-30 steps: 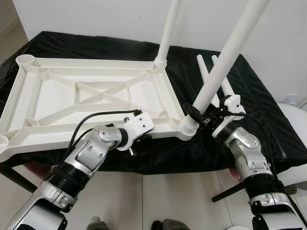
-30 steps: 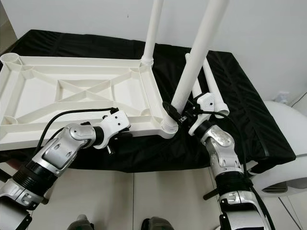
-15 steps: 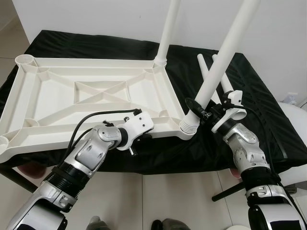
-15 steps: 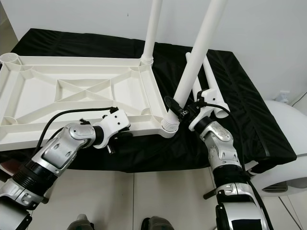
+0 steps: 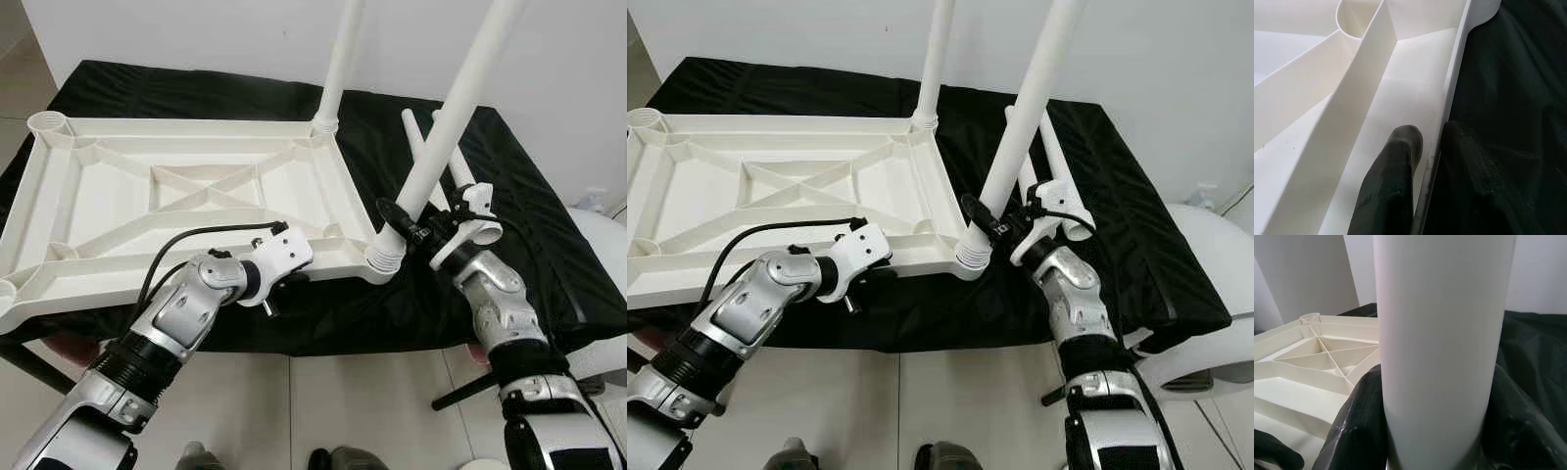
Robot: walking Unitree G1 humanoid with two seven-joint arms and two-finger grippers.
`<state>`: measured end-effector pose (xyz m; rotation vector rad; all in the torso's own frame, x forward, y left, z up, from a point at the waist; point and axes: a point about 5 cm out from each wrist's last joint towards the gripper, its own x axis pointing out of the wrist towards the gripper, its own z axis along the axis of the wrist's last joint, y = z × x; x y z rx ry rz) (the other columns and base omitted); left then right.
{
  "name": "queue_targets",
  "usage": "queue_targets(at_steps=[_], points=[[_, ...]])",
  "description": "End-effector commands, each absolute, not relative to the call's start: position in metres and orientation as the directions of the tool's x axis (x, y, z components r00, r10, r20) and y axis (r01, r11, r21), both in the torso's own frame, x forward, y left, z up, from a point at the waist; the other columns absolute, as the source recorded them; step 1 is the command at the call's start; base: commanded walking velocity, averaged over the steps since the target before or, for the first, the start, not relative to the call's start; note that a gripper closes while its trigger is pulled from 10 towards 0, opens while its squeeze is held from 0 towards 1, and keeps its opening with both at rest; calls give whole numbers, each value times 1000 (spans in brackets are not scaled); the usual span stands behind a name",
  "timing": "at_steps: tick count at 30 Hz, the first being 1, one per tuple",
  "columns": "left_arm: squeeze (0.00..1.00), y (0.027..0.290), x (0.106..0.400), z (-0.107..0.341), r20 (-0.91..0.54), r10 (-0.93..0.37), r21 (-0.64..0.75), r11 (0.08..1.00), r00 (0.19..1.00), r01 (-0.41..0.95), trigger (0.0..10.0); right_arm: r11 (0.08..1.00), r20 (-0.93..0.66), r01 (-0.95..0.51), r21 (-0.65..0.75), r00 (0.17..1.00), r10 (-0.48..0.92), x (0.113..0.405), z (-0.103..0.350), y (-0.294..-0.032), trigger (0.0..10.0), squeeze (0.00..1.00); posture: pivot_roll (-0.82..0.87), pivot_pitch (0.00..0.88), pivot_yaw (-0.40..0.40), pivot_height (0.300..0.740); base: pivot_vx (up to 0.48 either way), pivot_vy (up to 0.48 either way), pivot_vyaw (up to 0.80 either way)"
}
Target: Building children table
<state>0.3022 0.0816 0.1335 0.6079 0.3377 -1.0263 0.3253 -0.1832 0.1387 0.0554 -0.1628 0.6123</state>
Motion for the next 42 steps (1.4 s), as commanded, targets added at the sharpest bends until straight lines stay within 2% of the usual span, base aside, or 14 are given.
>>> queue_targets(at_steps=[1,12,20,28,34,42], points=[[0,93,309,160,-459,-679,410,410,573,815,10000,894,-170,-446,45,878,447,294,65,-209,10000,0,54,66,-72,740,0,0,0],[0,92,310,160,-459,-682,411,405,569,817,10000,899,-176,-433,56,882,436,287,59,-207,10000,0,46,59,-64,740,0,0,0],[0,92,310,160,-459,-683,413,402,568,817,10000,929,-157,-368,48,915,370,288,59,-207,10000,0,50,56,-67,740,0,0,0],[0,92,309,160,-458,-684,413,403,568,817,10000,965,-101,-256,63,960,261,294,64,-191,10000,0,55,53,-68,740,0,0,0],[0,92,310,162,-457,-682,416,404,571,815,10000,973,-40,-220,75,974,224,297,72,-170,10000,0,59,56,-68,740,0,0,0],[0,93,309,162,-455,-683,413,407,572,814,10000,979,-8,-199,48,980,200,294,77,-155,10000,0,60,63,-70,740,0,0,0]])
